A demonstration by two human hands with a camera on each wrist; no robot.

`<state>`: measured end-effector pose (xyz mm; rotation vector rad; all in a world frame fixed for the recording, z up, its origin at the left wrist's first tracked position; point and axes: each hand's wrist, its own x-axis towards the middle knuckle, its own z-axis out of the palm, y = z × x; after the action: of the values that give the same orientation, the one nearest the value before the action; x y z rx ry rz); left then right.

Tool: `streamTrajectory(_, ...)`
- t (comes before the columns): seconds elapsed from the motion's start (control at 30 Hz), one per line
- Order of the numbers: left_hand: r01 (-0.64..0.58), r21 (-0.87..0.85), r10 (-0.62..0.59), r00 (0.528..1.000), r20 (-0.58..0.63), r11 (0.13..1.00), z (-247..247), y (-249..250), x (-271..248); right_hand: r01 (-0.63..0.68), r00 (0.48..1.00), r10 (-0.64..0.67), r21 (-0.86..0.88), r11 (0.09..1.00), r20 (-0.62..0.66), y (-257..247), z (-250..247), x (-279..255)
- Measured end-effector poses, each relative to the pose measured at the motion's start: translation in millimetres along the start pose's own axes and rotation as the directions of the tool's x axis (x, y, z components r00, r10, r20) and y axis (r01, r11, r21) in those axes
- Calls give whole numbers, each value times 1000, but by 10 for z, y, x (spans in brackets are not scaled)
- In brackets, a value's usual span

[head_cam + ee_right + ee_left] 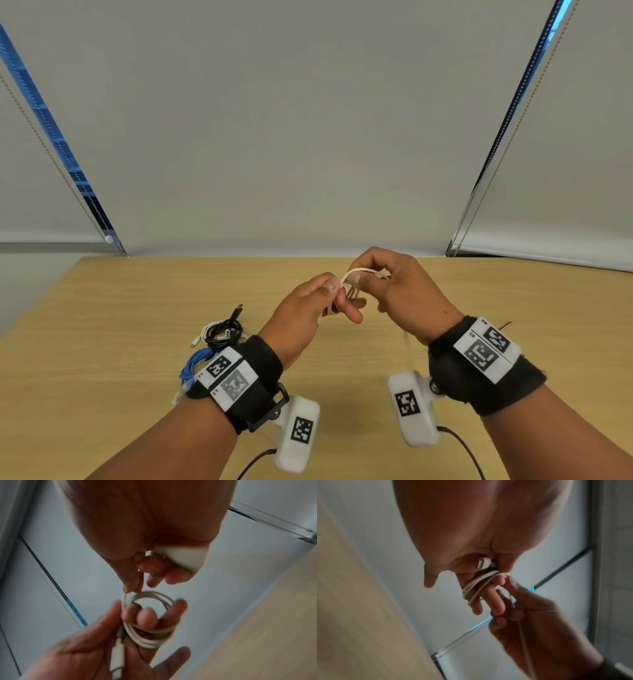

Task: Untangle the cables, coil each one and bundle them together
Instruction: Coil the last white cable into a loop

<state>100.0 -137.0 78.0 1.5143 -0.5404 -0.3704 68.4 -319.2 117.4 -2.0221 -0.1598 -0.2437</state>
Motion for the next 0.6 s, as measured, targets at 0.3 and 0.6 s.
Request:
streamTrajectory(0.3, 5, -412, -57, 992, -115, 911, 129, 133, -8, 31, 1000, -32, 58, 998, 1, 54, 242, -27)
streamTrajectory(0.6, 42, -480, -34, 999, 27, 876, -80, 124, -48, -53, 988, 15, 249, 967, 151, 36, 24, -46)
